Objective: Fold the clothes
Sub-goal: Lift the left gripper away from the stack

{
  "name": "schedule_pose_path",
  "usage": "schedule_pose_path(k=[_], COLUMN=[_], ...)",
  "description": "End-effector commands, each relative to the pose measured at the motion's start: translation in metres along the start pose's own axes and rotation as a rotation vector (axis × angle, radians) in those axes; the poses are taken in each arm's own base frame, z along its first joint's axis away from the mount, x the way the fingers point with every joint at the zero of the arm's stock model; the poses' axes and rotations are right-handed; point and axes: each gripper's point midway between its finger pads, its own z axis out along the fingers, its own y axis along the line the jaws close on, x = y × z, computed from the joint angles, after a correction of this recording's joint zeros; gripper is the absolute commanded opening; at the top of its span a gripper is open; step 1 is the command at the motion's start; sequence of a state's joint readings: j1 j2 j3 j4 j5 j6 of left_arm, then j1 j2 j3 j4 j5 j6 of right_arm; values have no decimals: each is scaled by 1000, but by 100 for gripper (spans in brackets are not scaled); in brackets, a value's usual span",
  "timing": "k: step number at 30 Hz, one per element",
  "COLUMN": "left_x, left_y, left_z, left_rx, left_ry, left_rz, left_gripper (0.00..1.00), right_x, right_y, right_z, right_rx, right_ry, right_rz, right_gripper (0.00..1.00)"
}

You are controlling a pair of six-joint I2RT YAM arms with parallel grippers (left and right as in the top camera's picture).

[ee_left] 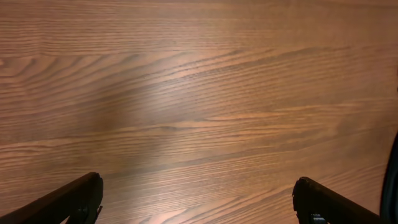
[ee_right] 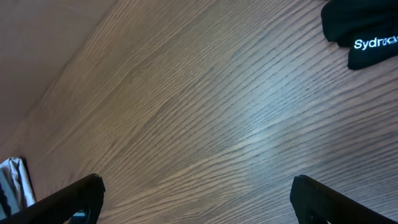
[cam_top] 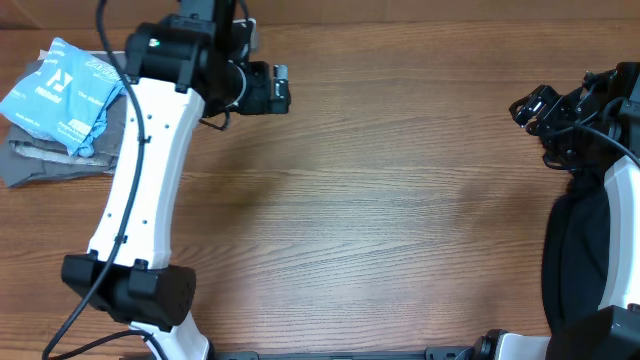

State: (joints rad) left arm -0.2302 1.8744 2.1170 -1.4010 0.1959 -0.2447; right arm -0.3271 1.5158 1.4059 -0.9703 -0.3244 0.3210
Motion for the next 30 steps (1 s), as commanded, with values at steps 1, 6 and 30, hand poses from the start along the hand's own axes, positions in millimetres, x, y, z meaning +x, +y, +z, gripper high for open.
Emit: schedule_pose_path(k=[1,6,30], left_x=[1,1,1], left_y=[1,1,1], left_z=[8,8,8], left_rx=[-23,-24,-24], left_ry=[15,16,16], left_rz=[-8,-8,-8], left_gripper=[100,100,100], right_x=[-2,-2,13], right_y=[-2,-2,62], right_z=[-1,-1,-113], right_rx=[8,8,-150], right_ry=[-9,-9,-270], right_rz=[1,1,-163], right_gripper=[100,100,100])
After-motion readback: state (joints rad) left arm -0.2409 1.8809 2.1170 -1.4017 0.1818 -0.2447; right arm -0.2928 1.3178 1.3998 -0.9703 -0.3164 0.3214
